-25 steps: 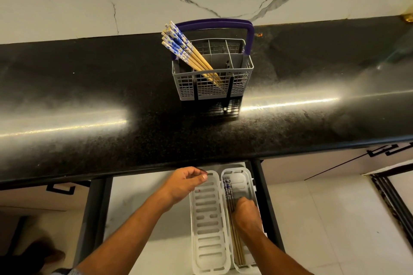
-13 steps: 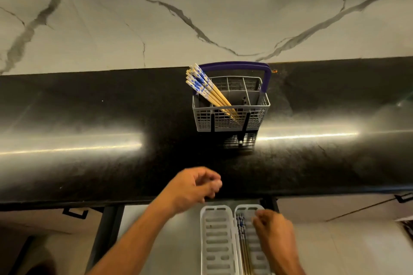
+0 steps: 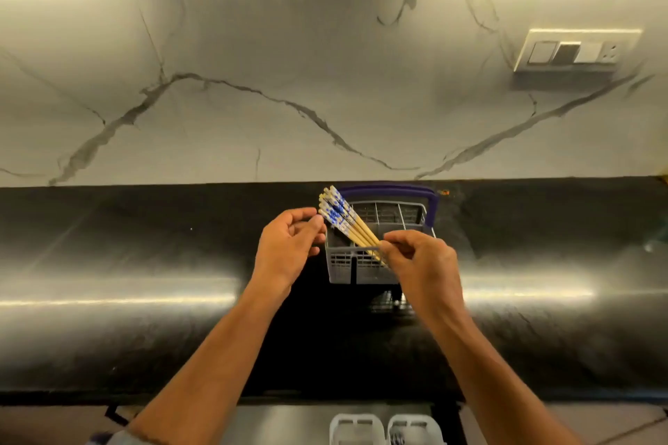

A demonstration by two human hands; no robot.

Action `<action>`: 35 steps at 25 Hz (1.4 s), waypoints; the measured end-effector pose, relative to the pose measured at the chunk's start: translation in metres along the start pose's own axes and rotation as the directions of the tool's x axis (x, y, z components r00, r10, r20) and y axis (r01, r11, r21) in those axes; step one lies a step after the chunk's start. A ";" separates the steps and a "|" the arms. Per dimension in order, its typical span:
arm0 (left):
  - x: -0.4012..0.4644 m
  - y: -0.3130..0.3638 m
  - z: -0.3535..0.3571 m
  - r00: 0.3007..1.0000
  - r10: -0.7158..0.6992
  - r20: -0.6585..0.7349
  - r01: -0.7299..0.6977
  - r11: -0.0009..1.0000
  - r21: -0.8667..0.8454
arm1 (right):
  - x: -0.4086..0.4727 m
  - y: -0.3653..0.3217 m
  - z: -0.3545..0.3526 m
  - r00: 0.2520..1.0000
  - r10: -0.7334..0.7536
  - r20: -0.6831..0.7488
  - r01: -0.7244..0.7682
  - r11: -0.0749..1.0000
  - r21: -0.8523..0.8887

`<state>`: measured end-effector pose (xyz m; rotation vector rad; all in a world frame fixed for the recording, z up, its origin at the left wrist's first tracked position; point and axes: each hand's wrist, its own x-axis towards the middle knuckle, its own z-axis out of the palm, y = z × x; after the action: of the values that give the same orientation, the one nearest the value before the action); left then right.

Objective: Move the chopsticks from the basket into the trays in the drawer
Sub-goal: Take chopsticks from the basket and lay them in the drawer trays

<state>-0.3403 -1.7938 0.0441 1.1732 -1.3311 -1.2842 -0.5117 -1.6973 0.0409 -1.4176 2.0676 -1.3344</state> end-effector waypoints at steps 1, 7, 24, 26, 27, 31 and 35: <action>0.010 -0.002 0.002 0.999 -0.034 -0.035 0.035 0.999 0.021 | 0.012 -0.008 0.008 0.999 -0.036 0.014 0.036 0.999 -0.020; 0.057 -0.018 0.019 0.991 -0.111 -0.075 0.128 0.950 0.285 | 0.067 -0.009 0.068 0.981 -0.033 0.193 0.079 0.968 -0.236; 0.053 -0.019 0.025 0.983 -0.108 -0.150 0.110 0.994 0.002 | 0.072 -0.005 0.084 0.975 -0.112 0.193 0.169 0.936 -0.310; 0.052 -0.012 0.021 0.986 -0.092 -0.141 0.092 0.996 -0.008 | 0.073 -0.010 0.081 0.971 -0.124 0.203 0.182 0.936 -0.300; 0.052 -0.007 0.018 0.988 -0.074 -0.134 0.074 0.997 -0.007 | 0.073 -0.014 0.079 0.970 -0.131 0.207 0.189 0.938 -0.291; 0.048 0.021 0.006 0.995 0.068 -0.072 -0.066 0.997 0.029 | 0.077 -0.033 0.066 0.957 -0.197 0.213 0.246 0.939 -0.240; 0.048 0.055 -0.009 0.975 0.220 0.021 -0.221 0.974 0.055 | 0.081 -0.051 0.050 0.940 -0.278 0.198 0.303 0.947 -0.110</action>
<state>-0.3396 -1.8420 0.0995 1.0234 -1.4721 -1.1032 -0.4868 -1.7961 0.0758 -1.8919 1.9194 -1.1292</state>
